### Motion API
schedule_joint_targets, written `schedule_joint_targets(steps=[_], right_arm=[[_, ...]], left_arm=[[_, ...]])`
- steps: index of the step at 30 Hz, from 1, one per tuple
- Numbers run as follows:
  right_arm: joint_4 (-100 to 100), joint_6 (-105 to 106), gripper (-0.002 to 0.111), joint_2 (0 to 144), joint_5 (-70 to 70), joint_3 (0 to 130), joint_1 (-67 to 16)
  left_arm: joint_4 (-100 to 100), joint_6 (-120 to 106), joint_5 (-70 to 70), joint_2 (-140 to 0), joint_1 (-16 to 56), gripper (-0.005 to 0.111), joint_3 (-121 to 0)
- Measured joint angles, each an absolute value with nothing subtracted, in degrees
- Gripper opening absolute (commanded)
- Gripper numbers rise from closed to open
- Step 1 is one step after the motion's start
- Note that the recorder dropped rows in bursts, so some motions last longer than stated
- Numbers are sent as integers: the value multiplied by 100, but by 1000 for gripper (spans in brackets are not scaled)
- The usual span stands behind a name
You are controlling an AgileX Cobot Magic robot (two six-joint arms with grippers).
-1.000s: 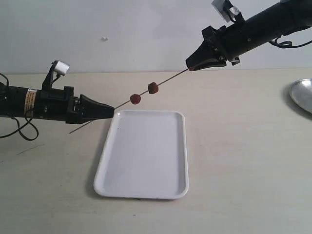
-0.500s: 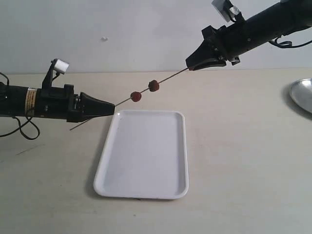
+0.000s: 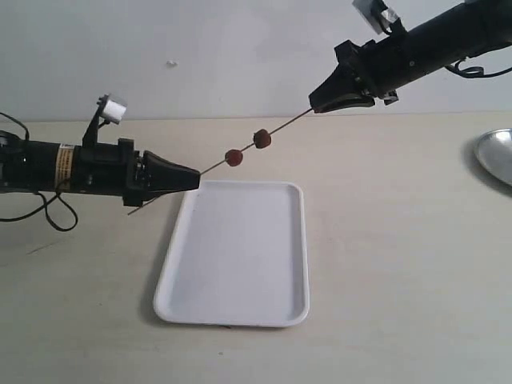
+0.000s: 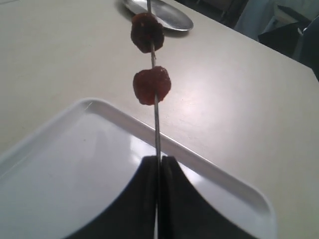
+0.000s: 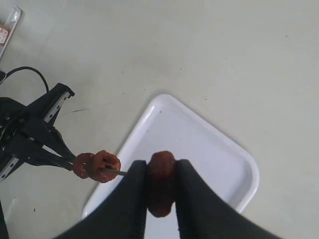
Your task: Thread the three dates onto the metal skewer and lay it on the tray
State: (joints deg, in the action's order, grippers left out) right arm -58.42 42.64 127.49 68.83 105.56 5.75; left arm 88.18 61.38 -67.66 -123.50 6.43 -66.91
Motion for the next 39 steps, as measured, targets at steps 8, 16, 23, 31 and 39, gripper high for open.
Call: schedule_joint_targets(steps=[8, 16, 23, 31, 39], right_arm=[[-5842, 4274, 18, 12749, 6836, 10556, 575], [-6201, 4274, 18, 12749, 6754, 10556, 598], [-6234, 4274, 18, 12749, 6777, 10556, 598], [-6654, 4274, 18, 12749, 6830, 10556, 588], [-6928, 4274, 18, 12749, 6794, 10556, 599]], left_arm=[[8650, 5826, -6736, -12354, 654, 0, -6691], [8446, 5739, -6732, -12363, 654, 0, -6691], [8420, 5420, -6732, -12363, 578, 0, -6691], [8367, 5316, -6790, -12363, 531, 0, -6691], [8255, 5316, -6757, -12363, 604, 0, -6691]])
